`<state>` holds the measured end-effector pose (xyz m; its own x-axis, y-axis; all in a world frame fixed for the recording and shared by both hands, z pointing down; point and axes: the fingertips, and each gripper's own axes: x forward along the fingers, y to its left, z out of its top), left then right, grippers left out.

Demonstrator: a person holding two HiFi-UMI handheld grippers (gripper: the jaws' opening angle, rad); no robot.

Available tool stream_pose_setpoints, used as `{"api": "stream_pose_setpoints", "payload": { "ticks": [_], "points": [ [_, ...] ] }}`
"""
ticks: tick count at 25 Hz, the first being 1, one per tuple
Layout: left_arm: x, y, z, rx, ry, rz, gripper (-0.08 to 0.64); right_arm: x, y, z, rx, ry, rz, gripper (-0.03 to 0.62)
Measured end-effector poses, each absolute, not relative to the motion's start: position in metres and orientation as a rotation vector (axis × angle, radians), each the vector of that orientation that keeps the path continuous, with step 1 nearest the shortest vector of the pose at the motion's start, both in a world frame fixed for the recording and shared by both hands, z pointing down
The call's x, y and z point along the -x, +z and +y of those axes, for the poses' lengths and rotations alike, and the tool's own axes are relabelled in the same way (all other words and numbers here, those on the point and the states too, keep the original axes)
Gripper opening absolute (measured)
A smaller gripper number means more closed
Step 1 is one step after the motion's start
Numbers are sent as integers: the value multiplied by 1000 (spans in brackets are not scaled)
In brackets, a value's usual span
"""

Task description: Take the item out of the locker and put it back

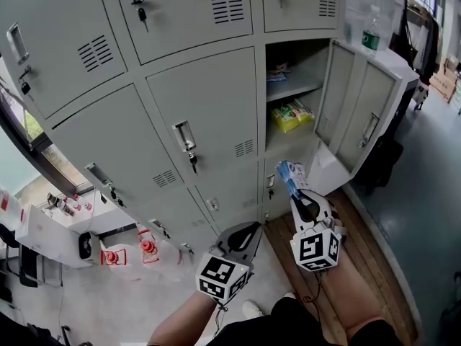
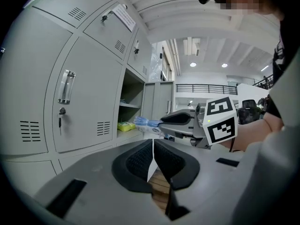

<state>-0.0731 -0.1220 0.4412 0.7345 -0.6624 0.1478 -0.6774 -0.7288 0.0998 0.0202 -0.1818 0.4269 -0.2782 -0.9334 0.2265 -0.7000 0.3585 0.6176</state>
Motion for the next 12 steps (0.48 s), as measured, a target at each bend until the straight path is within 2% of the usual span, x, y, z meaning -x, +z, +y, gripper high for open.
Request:
{"api": "stream_pose_setpoints", "payload": {
  "ticks": [12],
  "points": [
    [60,443,-179,-2765,152,-1117,21,-31,429,-271,-1341,-588,-2048,120]
  ]
}}
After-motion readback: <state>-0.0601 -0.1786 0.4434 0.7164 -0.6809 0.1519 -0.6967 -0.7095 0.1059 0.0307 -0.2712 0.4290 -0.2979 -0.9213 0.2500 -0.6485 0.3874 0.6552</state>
